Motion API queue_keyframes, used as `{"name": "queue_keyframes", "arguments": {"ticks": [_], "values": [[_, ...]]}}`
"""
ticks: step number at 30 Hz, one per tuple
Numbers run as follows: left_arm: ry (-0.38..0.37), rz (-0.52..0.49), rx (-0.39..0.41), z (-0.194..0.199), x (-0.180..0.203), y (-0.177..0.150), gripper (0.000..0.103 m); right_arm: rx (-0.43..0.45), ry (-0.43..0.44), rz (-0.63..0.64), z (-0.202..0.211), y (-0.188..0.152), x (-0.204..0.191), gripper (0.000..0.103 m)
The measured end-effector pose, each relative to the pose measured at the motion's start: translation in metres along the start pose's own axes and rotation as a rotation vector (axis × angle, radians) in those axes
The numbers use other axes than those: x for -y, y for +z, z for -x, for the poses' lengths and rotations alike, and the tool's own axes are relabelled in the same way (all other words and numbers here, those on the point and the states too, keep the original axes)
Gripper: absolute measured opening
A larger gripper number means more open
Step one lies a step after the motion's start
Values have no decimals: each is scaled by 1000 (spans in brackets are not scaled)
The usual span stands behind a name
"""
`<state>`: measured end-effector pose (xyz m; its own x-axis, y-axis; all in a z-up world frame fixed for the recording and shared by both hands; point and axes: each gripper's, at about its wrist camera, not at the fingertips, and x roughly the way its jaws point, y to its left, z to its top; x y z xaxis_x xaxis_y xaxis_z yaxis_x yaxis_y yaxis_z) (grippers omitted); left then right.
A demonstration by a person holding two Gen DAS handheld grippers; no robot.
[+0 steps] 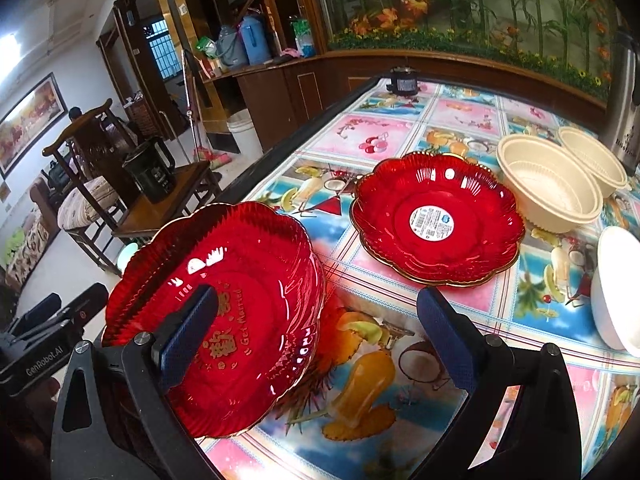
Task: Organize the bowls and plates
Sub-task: 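Grasp the large red plate stack rim with both grippers and lift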
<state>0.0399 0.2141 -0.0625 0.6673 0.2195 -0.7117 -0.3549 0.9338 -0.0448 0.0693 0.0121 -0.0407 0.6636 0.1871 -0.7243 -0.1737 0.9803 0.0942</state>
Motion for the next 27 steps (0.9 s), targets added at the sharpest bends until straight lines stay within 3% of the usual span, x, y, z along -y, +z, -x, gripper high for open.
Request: {"name": "queue_keyframes", "arguments": {"ticks": [9,17,20,22,23,25,27], "values": [[-19,-36,-124,-33,13,-5,102,-65,4,-11,-23,1,1,96],[-41,-67,-182,-44,17,-11,87,-146,17,-32,-45,-3,4,82],[-46,-87,-168,-42,20,-11,76,-178,20,-40,-52,-6,5,70],[-51,-94,-160,-40,21,-10,63,-172,10,-33,-53,-7,5,65],[-57,-96,-157,-39,22,-9,58,-173,15,-30,-54,-7,4,58],[-83,-96,-167,-39,22,-10,41,-169,20,-23,-54,-7,3,42],[-96,-95,-176,-40,22,-10,35,-167,6,0,-55,-8,0,30]]}}
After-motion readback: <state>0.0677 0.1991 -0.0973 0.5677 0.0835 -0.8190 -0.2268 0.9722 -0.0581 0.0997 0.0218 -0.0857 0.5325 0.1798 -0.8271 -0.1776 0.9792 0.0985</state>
